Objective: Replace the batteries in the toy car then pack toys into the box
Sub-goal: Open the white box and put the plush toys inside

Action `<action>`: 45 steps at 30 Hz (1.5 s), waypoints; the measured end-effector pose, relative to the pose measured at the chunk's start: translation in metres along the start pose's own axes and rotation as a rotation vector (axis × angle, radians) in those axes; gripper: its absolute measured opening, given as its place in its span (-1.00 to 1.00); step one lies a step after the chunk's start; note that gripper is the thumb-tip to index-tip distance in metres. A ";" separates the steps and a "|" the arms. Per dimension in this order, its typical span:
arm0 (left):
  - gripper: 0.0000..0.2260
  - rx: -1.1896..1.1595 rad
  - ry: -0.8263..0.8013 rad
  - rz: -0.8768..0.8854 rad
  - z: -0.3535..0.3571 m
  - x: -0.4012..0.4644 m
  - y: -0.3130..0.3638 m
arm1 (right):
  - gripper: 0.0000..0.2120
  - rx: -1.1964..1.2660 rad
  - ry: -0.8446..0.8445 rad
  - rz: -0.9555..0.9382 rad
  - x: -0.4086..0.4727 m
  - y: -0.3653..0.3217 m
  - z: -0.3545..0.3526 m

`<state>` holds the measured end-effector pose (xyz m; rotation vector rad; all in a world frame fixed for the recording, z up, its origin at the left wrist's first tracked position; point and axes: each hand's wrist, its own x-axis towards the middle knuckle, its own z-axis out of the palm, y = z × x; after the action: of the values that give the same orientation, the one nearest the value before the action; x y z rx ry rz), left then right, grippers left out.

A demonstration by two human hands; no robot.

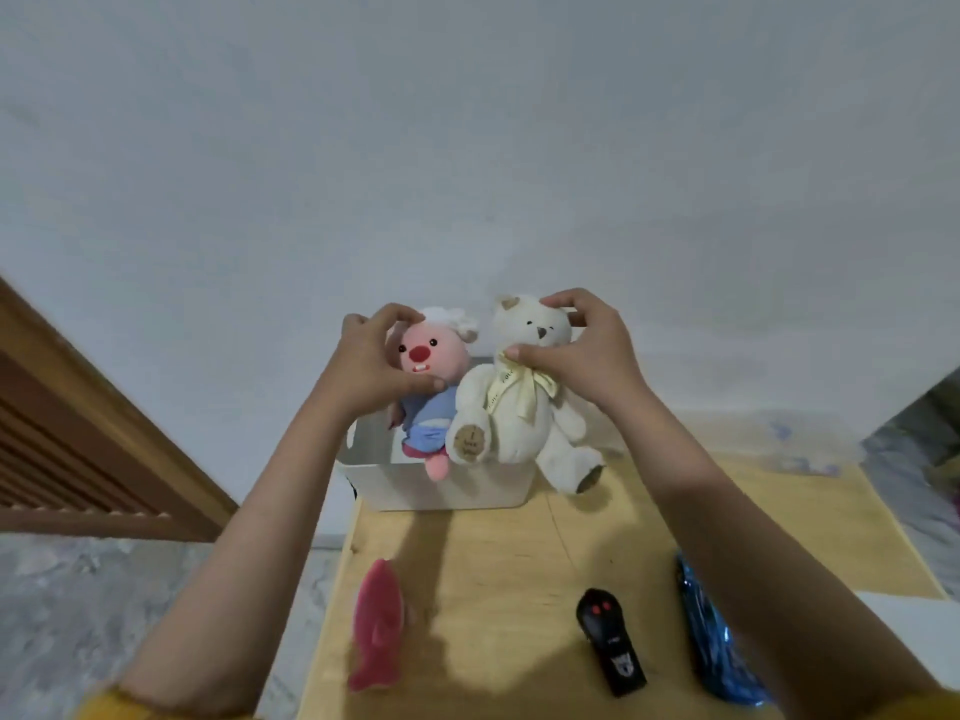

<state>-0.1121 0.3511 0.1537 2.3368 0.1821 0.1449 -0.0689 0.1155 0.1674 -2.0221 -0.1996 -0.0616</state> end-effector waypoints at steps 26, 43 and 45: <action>-0.35 0.172 -0.435 -0.247 0.099 0.087 -0.139 | -0.55 -0.915 -0.603 -0.064 0.072 0.122 0.136; -0.67 0.031 0.159 0.096 0.090 -0.033 -0.079 | -0.85 -0.380 -0.013 -0.234 -0.084 0.125 0.040; -0.76 -0.023 0.321 0.172 0.099 -0.072 -0.078 | -0.79 -0.401 -0.043 -0.051 -0.119 0.150 0.034</action>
<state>-0.1737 0.3229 0.0258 2.2928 0.1357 0.6047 -0.1620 0.0680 0.0036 -2.4188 -0.2840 -0.0968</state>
